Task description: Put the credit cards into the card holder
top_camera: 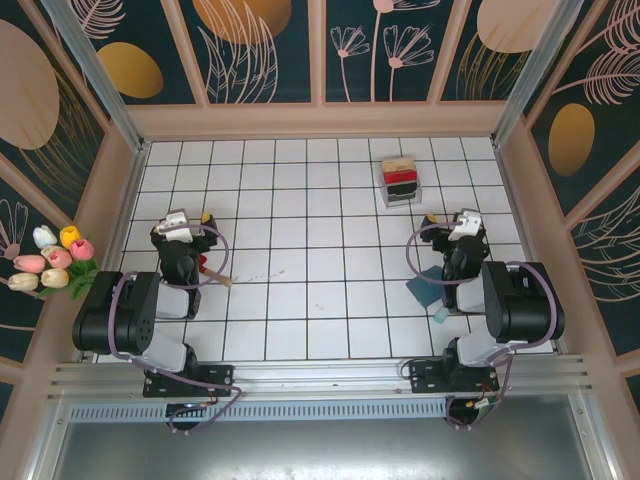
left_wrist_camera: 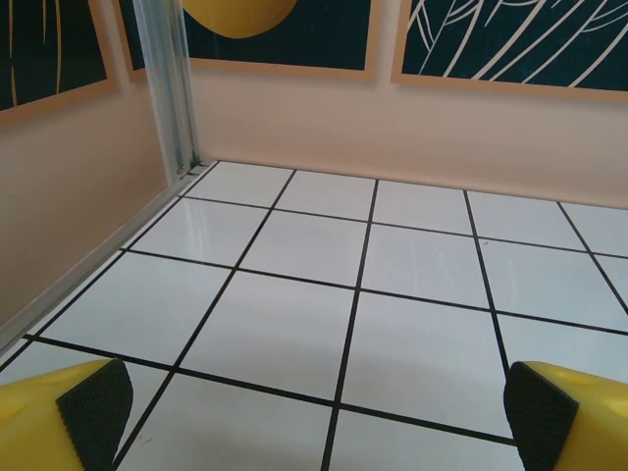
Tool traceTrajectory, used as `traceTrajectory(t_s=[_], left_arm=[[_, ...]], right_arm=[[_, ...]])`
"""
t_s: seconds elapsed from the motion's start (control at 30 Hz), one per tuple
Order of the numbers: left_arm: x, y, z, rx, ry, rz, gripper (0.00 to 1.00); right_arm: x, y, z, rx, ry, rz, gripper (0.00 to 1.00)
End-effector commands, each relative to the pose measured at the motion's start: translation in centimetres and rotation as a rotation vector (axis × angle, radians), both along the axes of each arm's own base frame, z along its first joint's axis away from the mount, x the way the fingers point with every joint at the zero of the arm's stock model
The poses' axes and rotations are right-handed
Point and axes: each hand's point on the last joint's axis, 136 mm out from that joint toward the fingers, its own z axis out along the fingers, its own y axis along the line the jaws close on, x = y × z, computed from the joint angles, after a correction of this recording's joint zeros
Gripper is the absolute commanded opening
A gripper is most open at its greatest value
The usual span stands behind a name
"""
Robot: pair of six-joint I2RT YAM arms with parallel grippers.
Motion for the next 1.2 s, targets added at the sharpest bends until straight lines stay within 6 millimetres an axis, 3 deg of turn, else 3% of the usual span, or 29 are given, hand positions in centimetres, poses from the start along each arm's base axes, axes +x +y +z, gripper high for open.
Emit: traceTrajectory(t_s=[0.0,0.53,0.67,0.77,0.97,1.1,1.17], left_arm=[[0.4,0.1,1.1,0.001,-0.035,-0.001,0.99],[0.4,0.1,1.1,0.001,-0.035,-0.002,0.99],[0.1,-0.8,1.2,0.014,-0.046,-0.052,0.99],[-0.5,-1.0,1.6,0.016,-0.070,-0.065,0.99],[-1.4,-0.7,3.0,0.010,-0.101,-0.048,0.99],[-2.0,-0.5,4.4,-0.039,-0.084,-0.036,0.99],[-2.7,-0.4,6.0,-0.103,-0.130,-0.026,0.99]], right_arm=[[0.5,0.0,1.0,0.007,-0.036,0.006,0.99],[0.5,0.1,1.0,0.008,-0.034,0.008,0.99],[0.4,0.1,1.0,0.007,-0.035,0.009,0.99],[0.5,1.2,1.1,-0.013,-0.031,0.076,0.99],[-0.5,1.5,2.8,-0.026,-0.066,0.070,0.99],[0.3,0.7,2.9,0.072,0.084,0.007,0.99],[-0.1,0.9,2.8,0.113,0.162,-0.002,0.99]])
